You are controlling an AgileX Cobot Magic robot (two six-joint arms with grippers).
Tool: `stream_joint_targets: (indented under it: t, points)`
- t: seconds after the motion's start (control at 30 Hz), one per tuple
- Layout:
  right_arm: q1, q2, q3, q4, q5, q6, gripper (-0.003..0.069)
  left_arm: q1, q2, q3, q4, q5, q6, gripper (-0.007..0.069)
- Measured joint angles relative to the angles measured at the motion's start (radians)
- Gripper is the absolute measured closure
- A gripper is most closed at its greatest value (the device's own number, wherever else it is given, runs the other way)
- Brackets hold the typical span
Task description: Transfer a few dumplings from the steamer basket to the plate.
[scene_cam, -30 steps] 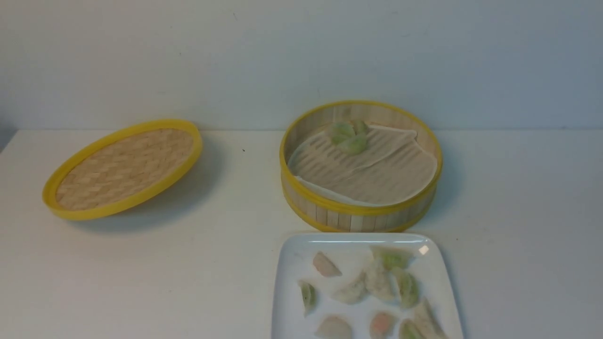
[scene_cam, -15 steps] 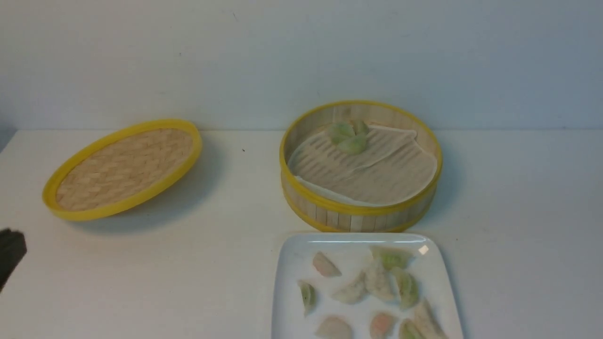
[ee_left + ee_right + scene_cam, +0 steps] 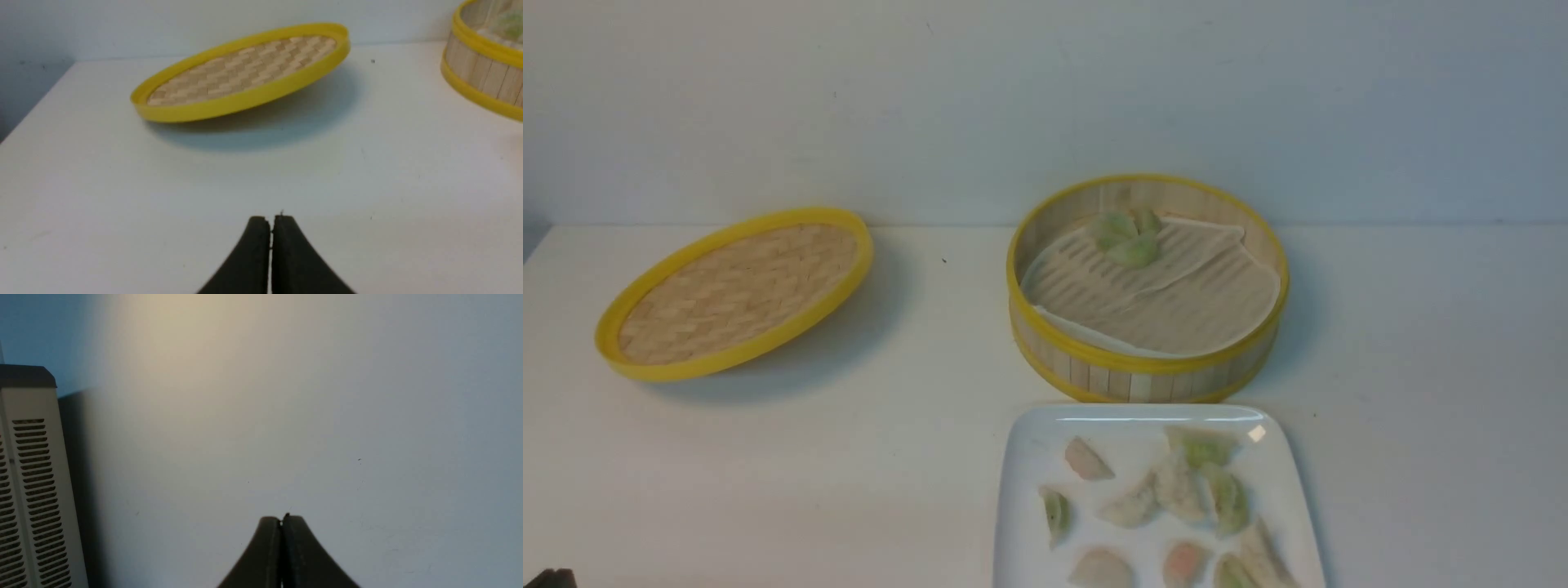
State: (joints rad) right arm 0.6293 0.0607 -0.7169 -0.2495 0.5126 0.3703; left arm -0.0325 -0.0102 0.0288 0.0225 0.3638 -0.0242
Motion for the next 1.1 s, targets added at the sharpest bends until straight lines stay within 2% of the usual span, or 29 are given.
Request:
stream_joint_targets:
  t: [0.27,1.1]
  points:
    - [0.000,0.000,0.000,-0.004,0.000,0.000,0.0673,0.000,0.000,0.000,-0.022,0.015,0.043,0.0631]
    - [0.000,0.000,0.000,-0.007,0.000,0.000,0.0673,0.000,0.000,0.000,-0.022,0.015,0.046,0.0631]
